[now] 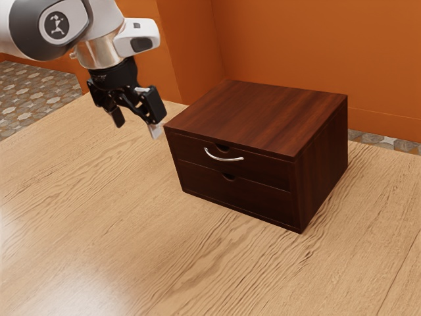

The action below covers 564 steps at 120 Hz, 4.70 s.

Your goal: Pull the drawer handle with one arm to open the drawer

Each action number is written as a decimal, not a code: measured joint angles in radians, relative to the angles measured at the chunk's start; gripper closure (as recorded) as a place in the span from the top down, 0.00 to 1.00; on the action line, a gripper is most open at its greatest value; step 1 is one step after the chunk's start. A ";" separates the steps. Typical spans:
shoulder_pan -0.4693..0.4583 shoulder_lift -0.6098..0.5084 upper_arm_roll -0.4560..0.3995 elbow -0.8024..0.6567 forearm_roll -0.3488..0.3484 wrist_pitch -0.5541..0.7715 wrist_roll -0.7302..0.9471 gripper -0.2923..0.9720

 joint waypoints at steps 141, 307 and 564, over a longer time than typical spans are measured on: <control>0.035 -0.051 -0.034 -0.370 -0.155 0.529 -1.202 0.77; 0.030 -0.010 -0.039 -0.581 -0.200 0.948 -1.516 0.77; 0.023 -0.262 -0.032 -0.797 -0.194 0.824 -1.557 0.15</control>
